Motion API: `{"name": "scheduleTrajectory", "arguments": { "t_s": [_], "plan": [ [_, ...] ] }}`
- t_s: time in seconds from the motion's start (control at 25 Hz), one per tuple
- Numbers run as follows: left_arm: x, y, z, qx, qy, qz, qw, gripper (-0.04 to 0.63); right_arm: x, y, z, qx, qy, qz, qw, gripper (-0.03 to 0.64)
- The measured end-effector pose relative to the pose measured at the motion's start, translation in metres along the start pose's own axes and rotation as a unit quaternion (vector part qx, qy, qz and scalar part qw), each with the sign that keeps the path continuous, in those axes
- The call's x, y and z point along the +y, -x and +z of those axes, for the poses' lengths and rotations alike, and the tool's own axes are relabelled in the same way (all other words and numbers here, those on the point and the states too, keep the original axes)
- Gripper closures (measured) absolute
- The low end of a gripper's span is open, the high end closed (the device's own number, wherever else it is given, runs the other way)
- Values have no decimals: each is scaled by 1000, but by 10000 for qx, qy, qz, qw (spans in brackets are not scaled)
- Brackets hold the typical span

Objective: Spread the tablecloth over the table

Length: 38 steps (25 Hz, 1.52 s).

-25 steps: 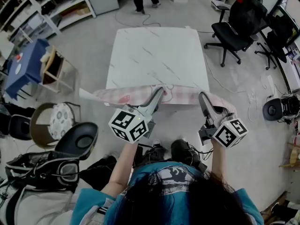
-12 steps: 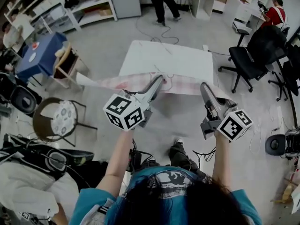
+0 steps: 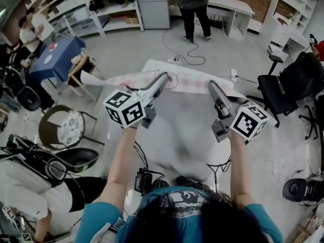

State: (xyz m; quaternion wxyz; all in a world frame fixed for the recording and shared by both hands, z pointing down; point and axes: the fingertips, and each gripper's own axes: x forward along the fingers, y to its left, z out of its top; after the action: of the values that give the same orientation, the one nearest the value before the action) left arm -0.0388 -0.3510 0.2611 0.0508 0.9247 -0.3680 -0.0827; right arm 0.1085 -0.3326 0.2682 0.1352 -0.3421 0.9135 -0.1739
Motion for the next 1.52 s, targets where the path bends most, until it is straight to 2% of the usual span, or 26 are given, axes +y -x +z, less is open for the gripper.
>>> {"name": "scheduleTrajectory", "arguments": {
  "t_s": [0.24,0.52,0.64,0.76,0.88,0.96,1.12,1.24,1.4,1.52],
  "plan": [
    [35,-43,21,93,-77,106,9999,512,-34,-39,30,21,43,239,9997,565],
    [91,-98,50,267,-228,-24,9994,512,-74,-94,65,-108,191,182,9996,565],
    [119,-123,65,233,-200,-118,9995,512,-86,-124,89,-183,452,72,9988,565],
    [148,-149,79,185,-189,-167,9995,514,-97,-153,117,-143,967,-113,9952,565],
    [168,-167,106,-192,-274,-251,9991,514,-94,-178,149,-115,1609,-127,9868,565],
    [170,-171,129,-584,-450,-343,9967,515,-81,-186,170,-260,2159,-38,9761,565],
    [148,-167,164,-1208,-1135,-746,9833,512,-55,-173,189,-717,3112,230,9474,563],
    [137,-161,159,-1365,-1227,-1078,9771,512,-45,-160,183,-774,3460,390,9342,563],
    [153,-146,137,-1341,-915,-1060,9810,512,-37,-171,160,-405,3640,489,9292,563],
    [165,-121,124,-1414,-787,-1000,9817,514,-24,-181,136,-223,3320,920,9385,572]
  ]
}}
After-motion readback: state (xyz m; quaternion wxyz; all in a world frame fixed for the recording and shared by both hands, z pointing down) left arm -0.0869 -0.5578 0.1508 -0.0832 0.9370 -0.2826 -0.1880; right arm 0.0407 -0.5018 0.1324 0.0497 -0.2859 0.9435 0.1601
